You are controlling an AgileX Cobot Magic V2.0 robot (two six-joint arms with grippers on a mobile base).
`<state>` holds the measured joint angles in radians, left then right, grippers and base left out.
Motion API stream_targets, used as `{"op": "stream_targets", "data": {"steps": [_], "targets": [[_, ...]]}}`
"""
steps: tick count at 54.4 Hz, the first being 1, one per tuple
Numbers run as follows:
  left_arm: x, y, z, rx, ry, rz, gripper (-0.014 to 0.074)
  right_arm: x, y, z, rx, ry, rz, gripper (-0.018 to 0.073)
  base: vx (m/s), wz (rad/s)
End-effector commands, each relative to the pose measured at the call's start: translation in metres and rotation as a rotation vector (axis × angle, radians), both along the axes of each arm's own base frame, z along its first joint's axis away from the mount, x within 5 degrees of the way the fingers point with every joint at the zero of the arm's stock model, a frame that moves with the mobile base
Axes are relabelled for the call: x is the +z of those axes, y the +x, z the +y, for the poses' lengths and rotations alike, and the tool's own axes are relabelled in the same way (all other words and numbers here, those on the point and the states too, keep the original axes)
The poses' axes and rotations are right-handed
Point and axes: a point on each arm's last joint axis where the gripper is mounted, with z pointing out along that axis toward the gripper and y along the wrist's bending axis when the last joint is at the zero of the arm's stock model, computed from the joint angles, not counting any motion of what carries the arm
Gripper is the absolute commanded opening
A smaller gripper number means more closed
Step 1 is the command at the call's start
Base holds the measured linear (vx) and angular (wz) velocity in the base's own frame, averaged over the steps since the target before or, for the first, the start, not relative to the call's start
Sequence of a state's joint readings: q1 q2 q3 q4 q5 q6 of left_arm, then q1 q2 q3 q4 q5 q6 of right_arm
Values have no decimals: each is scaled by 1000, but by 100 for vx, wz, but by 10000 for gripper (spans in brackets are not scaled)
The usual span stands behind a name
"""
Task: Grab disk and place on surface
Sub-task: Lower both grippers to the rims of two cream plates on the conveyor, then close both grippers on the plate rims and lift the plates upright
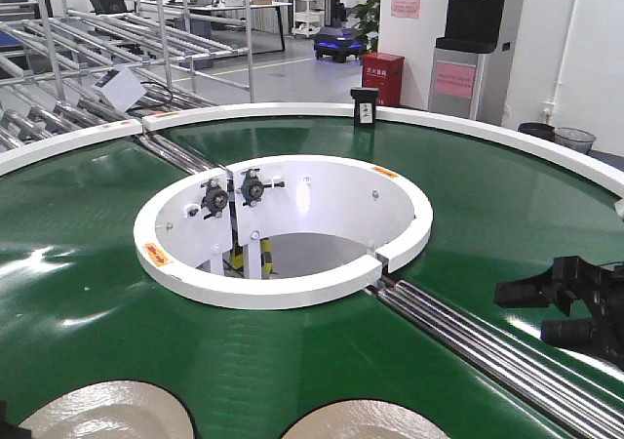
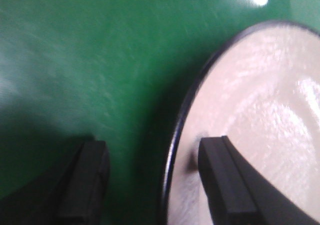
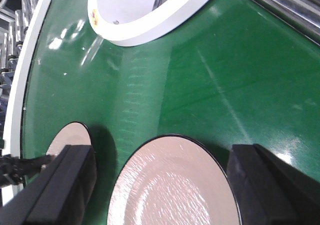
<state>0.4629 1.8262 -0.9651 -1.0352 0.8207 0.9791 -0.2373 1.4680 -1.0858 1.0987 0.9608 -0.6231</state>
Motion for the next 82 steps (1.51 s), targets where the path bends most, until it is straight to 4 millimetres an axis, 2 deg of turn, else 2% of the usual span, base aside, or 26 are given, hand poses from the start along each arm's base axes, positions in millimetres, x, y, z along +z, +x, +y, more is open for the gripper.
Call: {"op": "stream_targets", "data": {"steps": [1,4,7,14,15,26,37,41,47,55,62,72,82], "targets": [[15,8,-7,-35,-108,-81,472,24,-1,1,-13,35,-105,587,0,0],[10,9,-13,-64,-167,-74,425,25,-1,1,-15,34,-108,587,0,0],[6,9,-18,-92,-209,-60,332,25,-1,1,-16,34,-108,587,0,0],[1,9,-23,-121,-244,-40,0,25,-1,1,-17,33,-109,587,0,0],[1,9,-23,-120,-247,-39,-12,25,-1,1,-17,33,-109,587,0,0],[18,13,-28,-87,-371,-110,-10,21,-2,0,-10,-1,-87,587,0,0],[58,17,-32,-15,-539,-275,-8,9,-3,-7,-25,-111,3,587,0,0],[74,18,-32,20,-619,-339,-7,-2,0,-8,-9,-145,43,587,0,0],[94,16,-33,50,-646,-416,-7,-26,11,-2,39,-150,121,587,0,0],[104,13,-34,65,-668,-419,-7,-66,28,22,160,-130,229,587,0,0],[107,14,-33,82,-687,-429,-7,-93,35,44,238,-136,291,587,0,0],[107,14,-33,83,-688,-429,-7,-118,38,72,318,-126,349,586,0,0],[107,14,-33,83,-688,-429,-7,-130,38,104,395,-64,345,543,0,0]]}}
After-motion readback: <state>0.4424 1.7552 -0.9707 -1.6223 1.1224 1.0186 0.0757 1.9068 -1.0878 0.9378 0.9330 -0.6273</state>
